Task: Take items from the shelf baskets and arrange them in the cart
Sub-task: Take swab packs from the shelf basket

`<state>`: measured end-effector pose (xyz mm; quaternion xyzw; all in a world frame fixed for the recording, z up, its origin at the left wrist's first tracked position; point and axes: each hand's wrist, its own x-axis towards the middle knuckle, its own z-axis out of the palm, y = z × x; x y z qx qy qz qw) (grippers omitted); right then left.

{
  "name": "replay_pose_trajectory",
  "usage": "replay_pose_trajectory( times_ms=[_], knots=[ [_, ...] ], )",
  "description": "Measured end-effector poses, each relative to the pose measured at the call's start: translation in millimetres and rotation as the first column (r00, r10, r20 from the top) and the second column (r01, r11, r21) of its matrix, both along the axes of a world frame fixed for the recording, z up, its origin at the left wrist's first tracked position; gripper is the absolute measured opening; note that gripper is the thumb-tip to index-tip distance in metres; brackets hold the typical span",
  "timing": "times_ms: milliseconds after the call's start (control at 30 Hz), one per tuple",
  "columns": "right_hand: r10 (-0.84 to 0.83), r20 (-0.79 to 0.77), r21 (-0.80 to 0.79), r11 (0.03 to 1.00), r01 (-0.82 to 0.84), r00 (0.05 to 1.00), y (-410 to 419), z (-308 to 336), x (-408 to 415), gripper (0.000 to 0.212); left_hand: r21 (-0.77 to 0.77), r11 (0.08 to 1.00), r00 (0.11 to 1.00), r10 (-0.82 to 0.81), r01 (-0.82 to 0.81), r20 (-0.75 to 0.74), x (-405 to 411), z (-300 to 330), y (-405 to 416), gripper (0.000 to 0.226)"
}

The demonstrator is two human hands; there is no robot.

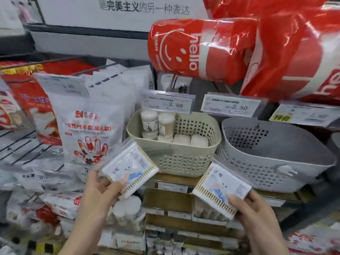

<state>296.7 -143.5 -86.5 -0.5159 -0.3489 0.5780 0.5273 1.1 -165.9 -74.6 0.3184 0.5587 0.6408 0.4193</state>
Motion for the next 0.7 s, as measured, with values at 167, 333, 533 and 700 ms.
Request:
replay_pose_trajectory(
  times_ms=[167,333,533,700],
  knots=[
    [-0.100,0.046,0.174,0.981,0.091,0.994,35,18,3,0.051,0.140,0.985,0.977,-0.069,0.099,-0.204,9,30,67,0.043],
    [-0.132,0.082,0.257,0.960,0.107,0.988,59,32,-6,0.032,0.201,0.954,0.923,-0.138,0.220,-0.358,21,48,108,0.029],
    [-0.286,0.020,0.323,0.909,0.264,0.958,86,41,-19,0.022,0.194,0.940,0.874,-0.166,0.280,-0.457,16,57,140,0.020],
    [-0.294,0.062,0.392,0.886,0.248,0.954,115,53,-32,0.030,0.055,0.940,0.755,-0.235,0.337,-0.613,14,59,162,0.007]
  ],
)
